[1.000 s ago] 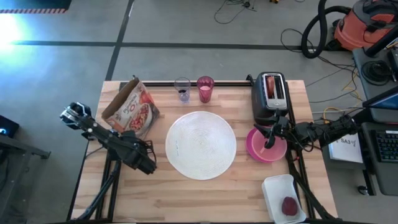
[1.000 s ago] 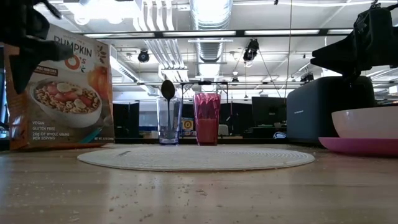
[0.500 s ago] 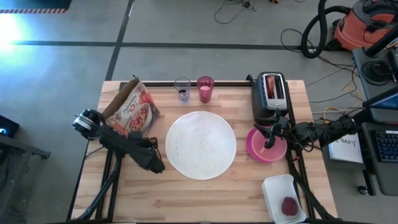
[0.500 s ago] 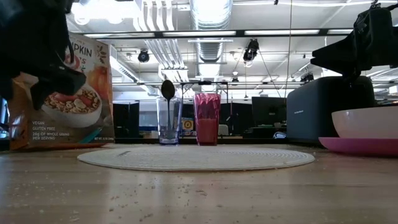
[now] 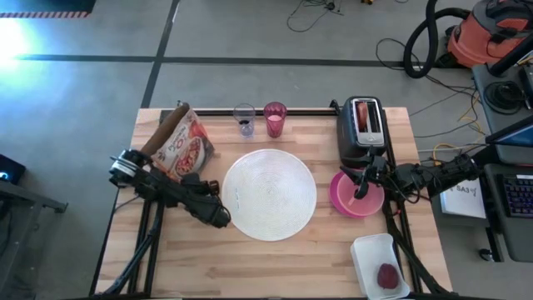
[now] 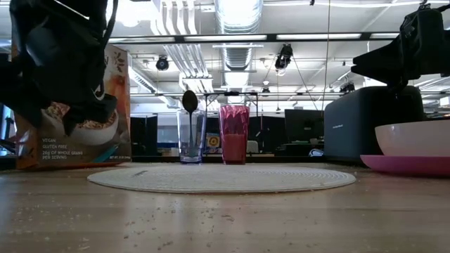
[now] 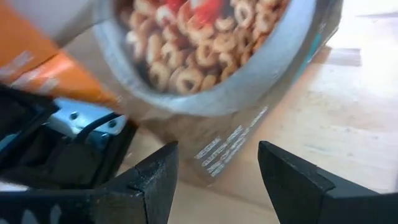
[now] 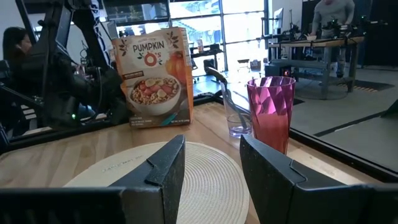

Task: Arrange a breakfast setting
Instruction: Move the cereal box to the top left of the table

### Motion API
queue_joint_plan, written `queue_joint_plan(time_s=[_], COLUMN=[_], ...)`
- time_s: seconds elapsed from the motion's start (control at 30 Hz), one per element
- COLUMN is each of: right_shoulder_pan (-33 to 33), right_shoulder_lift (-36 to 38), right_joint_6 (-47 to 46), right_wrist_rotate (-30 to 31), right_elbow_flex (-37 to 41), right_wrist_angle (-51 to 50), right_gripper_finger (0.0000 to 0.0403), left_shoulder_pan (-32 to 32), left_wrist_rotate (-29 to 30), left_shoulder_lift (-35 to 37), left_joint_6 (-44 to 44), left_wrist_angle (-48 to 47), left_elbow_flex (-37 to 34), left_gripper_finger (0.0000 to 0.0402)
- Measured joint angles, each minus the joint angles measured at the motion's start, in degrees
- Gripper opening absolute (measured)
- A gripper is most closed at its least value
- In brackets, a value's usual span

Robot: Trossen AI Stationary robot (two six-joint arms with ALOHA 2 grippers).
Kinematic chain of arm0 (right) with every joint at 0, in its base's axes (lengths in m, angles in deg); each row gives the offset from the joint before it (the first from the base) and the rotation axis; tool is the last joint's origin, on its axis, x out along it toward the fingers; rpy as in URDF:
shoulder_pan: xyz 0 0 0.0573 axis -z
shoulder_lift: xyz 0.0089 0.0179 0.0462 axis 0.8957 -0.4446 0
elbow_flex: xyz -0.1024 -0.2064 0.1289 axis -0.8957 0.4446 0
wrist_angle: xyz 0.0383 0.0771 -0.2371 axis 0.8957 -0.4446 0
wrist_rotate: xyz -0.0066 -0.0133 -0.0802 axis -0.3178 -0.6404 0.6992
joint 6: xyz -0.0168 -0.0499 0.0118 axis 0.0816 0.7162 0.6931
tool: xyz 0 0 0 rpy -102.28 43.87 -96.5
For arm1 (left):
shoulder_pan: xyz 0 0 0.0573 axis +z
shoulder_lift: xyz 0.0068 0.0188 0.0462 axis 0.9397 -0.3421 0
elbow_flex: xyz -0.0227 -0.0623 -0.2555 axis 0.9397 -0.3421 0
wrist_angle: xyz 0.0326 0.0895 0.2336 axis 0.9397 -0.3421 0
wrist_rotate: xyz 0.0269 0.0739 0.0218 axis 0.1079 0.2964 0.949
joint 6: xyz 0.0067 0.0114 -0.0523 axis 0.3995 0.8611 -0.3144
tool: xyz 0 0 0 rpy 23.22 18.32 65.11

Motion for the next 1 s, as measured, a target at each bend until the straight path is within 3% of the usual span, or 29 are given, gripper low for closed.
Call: queue_joint_plan(time_s=[0.27, 0.5, 0.6, 0.7, 0.83, 1.0], right_shoulder_pan=[0.0, 0.0, 0.0, 0.0, 0.0, 0.0], right_shoulder_lift=[0.0, 0.0, 0.0, 0.0, 0.0, 0.0], right_joint_6=[0.0, 0.0, 0.0, 0.0, 0.0, 0.0], right_wrist_rotate=[0.0, 0.0, 0.0, 0.0, 0.0, 0.0], right_elbow_flex=[0.0, 0.0, 0.0, 0.0, 0.0, 0.0], right_wrist_angle=[0.0, 0.0, 0.0, 0.0, 0.0, 0.0], right_gripper_finger=[0.0144, 0.0144, 0.0144, 0.0144, 0.0144, 0.0144], left_shoulder_pan=[2.2, 1.5, -0.1, -2.1, -2.6, -1.2], left_wrist_rotate=[4.2, 2.7, -0.4, 0.0, 2.7, 5.7], left_shoulder_lift=[0.0, 0.3, 0.3, 0.6, 6.8, 14.4], left_joint_6=[2.3, 3.1, 2.3, -0.1, 1.3, 11.3], left_wrist_angle=[2.0, 4.3, 0.1, -6.5, -6.8, -6.2], left_elbow_flex=[0.0, 2.0, 4.5, 9.5, 12.1, 13.0], left_gripper_finger=[0.0203, 0.0203, 0.0203, 0.0203, 0.0203, 0.0203])
